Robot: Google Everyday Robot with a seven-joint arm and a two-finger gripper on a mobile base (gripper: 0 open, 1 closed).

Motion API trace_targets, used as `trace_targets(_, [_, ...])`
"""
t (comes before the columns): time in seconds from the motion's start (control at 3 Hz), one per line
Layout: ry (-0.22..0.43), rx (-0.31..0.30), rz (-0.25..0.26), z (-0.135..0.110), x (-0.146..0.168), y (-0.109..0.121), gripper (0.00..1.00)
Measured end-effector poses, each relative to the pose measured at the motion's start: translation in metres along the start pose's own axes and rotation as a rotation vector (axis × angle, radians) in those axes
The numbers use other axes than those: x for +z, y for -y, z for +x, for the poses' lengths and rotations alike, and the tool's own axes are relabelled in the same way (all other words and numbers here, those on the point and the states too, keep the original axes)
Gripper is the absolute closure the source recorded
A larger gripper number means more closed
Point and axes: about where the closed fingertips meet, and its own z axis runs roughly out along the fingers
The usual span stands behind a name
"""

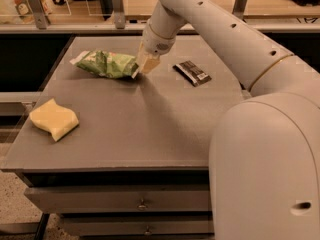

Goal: Pick green jalapeno chip bag

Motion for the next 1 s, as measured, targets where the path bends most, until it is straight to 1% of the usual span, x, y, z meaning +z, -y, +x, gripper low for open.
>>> trace_targets(0.33, [0.006,-0.004,-0.010,-0.003,0.002,-0.008,0.87])
trace_targets(0.67, [0.018,0.003,-0.004,-0.003,-0.002,-0.011,1.00])
trace_targets(1.0, [0.038,0.015,0.013,-0.003,-0.009,-0.011,1.00])
